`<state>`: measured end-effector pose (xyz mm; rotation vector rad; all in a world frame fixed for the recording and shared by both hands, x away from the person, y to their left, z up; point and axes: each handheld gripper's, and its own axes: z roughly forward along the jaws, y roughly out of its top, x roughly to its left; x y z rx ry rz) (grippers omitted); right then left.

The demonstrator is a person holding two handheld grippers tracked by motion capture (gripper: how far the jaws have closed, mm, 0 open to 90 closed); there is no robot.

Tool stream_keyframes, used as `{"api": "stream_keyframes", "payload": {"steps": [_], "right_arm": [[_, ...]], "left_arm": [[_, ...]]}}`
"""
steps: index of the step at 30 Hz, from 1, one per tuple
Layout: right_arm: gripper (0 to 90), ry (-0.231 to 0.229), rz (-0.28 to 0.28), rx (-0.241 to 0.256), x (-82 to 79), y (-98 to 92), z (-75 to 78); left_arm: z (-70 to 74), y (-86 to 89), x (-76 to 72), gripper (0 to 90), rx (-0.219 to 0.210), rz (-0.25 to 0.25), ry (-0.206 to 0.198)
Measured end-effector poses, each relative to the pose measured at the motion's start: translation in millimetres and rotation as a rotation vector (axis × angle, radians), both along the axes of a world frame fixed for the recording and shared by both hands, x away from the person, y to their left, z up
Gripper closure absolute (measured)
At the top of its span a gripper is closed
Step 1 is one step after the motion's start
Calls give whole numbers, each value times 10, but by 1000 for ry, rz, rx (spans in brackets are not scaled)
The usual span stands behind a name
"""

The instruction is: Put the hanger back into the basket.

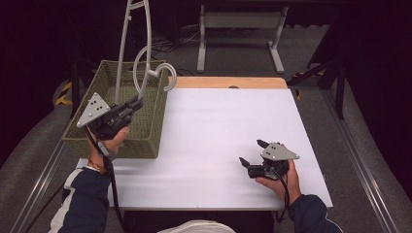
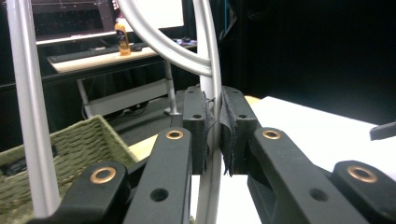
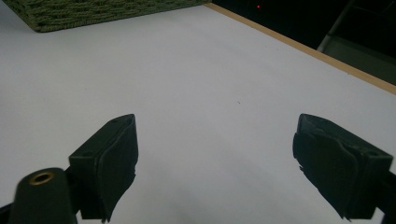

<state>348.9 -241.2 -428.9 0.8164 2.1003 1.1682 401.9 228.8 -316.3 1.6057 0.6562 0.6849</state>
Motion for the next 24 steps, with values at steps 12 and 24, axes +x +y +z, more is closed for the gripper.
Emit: {"api": "stream_keyframes", "payload": {"steps": [12,24], "right_arm": [[147,18,1,-13,18,21,-32],[147,33,4,-24,27,43,-59]], "left_arm": [[48,246,325,821,125,42,57],[-130,481,561,820,213,85,166]]}}
